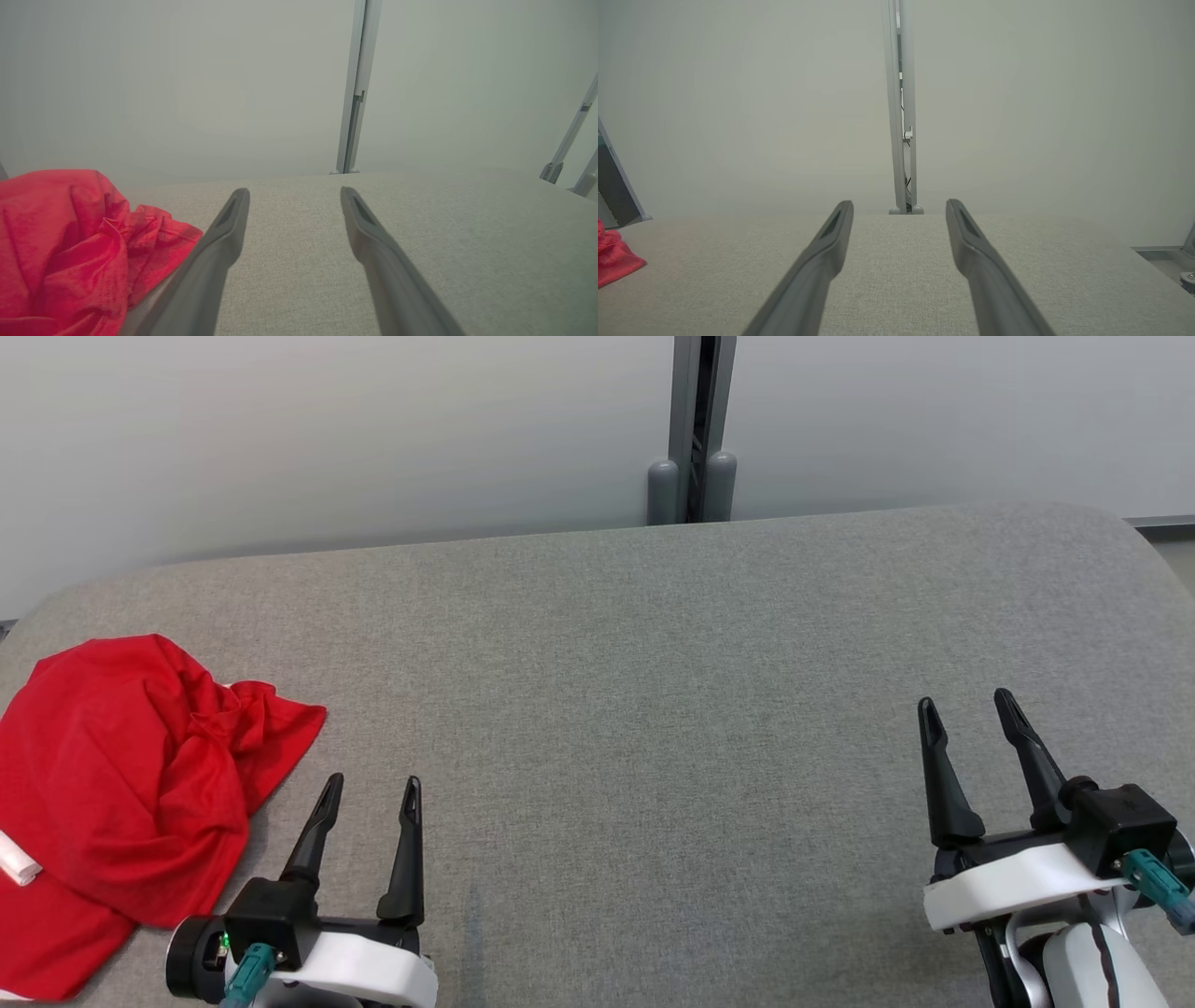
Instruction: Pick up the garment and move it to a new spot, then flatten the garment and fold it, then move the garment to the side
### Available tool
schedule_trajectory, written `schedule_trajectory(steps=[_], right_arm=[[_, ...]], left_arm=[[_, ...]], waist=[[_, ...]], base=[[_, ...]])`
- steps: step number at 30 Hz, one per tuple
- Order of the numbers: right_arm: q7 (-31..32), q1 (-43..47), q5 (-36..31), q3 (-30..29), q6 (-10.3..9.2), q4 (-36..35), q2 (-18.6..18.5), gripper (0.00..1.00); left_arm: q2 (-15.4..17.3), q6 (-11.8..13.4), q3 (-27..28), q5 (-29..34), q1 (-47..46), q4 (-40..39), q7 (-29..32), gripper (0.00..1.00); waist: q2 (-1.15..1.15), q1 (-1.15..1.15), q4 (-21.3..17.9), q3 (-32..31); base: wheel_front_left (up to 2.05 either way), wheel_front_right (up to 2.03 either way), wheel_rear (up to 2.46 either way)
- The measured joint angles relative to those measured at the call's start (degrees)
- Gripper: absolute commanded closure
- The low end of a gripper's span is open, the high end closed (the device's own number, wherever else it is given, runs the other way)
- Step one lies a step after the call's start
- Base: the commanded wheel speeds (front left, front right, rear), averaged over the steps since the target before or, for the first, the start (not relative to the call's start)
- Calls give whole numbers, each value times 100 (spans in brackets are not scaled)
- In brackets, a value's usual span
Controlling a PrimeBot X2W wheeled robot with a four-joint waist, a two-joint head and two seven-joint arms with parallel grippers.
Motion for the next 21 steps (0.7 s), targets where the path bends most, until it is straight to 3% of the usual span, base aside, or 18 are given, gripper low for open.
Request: schedule_trajectory(steps=[13,21], right_arm=[[-5,-1,111,26,0,100,-1,0],[-5,7,171,31,1,70,-2,0]], left_arm=[[-1,-35,-56,-2,-3,70,0,0],[-2,-68,-89,20,-21,143,0,0]], waist=[[0,0,18,-32],[0,0,268,-5]], base=[[0,0,0],[0,0,0]])
